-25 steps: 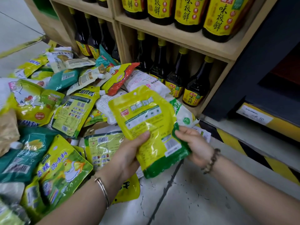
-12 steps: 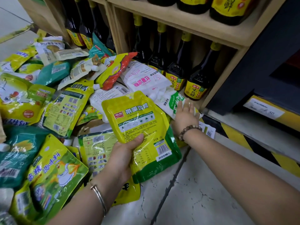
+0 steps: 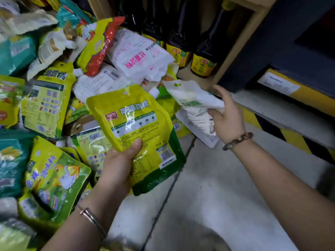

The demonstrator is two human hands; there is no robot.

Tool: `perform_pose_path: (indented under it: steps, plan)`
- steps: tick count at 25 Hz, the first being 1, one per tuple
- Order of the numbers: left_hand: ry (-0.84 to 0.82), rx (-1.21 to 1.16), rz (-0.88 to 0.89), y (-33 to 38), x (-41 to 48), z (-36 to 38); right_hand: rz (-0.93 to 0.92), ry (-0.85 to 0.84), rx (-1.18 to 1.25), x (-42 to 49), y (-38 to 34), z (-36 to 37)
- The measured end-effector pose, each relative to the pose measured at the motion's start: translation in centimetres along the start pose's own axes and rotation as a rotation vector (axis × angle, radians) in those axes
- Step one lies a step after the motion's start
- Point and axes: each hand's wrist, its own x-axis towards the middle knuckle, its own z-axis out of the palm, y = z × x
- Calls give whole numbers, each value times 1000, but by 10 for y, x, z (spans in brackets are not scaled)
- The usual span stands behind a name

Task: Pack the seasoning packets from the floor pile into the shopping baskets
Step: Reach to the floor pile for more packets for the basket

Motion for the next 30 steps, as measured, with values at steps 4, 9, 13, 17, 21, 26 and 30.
perform_pose_path:
  steps: [4, 9, 13, 17, 21, 26, 30]
  plan:
    - [69, 48, -56, 32, -78, 4, 315, 3, 342, -58, -55, -65]
    - [22, 147, -122, 88, -192, 19, 562, 181, 476, -126, -133, -171]
    - [-94, 211, -155, 121, -277, 55, 669, 220, 409, -179, -172, -256]
    - [-196, 366, -116, 120, -336, 112, 777, 323, 408, -219, -160, -335]
    - [-326, 468, -63, 76, -377, 187, 833, 470, 446, -268, -115, -421]
    - [-423, 576, -156, -10, -425, 291, 961, 533, 414, -331, -30, -529]
    - [-464, 650, -153, -68, -454, 368, 1011, 465, 535, -365, 45, -607]
